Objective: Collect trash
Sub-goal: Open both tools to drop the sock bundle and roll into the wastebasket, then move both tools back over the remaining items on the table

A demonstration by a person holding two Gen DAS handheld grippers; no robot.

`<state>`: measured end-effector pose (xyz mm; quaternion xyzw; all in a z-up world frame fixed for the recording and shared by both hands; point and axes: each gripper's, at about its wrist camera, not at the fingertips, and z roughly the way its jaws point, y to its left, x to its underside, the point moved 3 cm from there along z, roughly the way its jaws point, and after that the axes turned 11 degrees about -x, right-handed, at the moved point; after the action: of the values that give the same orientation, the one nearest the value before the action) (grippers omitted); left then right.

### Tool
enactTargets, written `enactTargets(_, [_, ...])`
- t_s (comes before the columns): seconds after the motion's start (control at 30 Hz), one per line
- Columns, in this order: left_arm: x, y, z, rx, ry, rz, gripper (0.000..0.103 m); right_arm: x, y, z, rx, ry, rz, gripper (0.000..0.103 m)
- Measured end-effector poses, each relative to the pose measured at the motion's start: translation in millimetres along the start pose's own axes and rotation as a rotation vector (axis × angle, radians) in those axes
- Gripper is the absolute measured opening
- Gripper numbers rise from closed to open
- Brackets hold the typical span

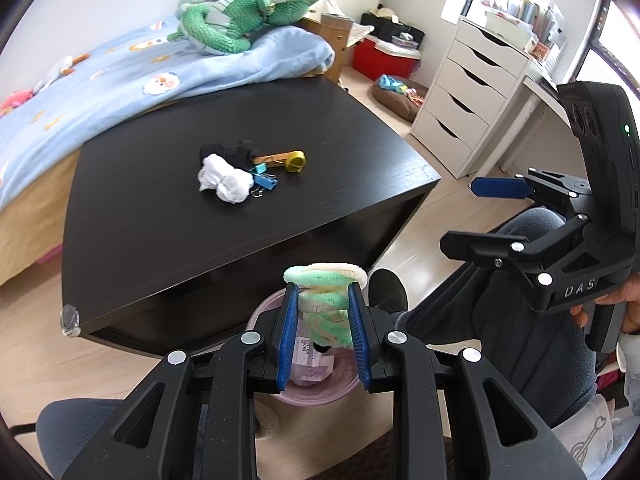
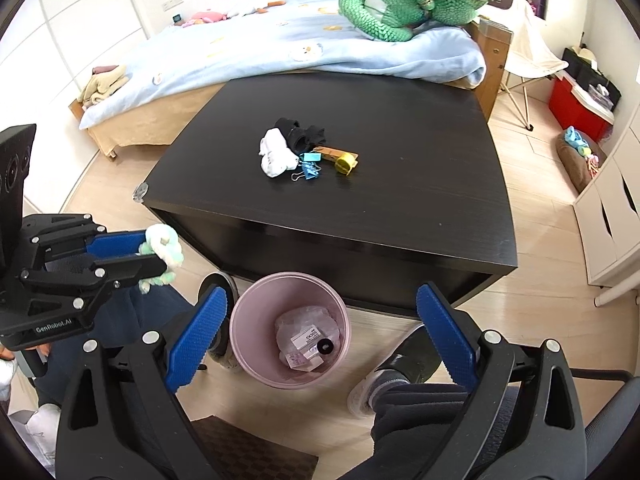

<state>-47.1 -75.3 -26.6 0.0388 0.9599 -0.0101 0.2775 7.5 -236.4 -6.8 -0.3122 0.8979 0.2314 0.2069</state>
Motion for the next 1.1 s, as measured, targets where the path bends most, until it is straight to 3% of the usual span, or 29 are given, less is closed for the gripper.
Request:
enactTargets(0.2, [0,-7,6,0.018,0.017,0.015,0.029,3,-8,-5,0.002,-0.013,0.023,0.095])
enactTargets(0.23, [0,-7,7,0.016,0.018,0.014,0.040,3,-8,-5,0.001,-0.014,0.024,0.094])
enactTargets(0.27, [0,-6,8,0.015,0.019,0.008,0.057,3,-9,-5,0.000,-0.015,0.026,0.094])
enactTargets(0.37, [0,-4,9,0.014,0.015,-0.003,0.084,3,-9,-5,-0.006,-0.017,0.036,0.095])
enactTargets(0.4, [1,-3,9,0.006,0.010,-0.009,0.087,3,-9,-5,-0.008,-0.018,0.039,0.095])
enactTargets(0.57, [1,9,9,-0.040,0.008,-0.049,0.095,3,-6,-4,-0.018,-0.016,0.036,0.097])
enactTargets(1.1, [1,25,5,-0.077,-0.023,-0.094,0.095,-1,0,5,-0.019,-0.002,0.029,0.099])
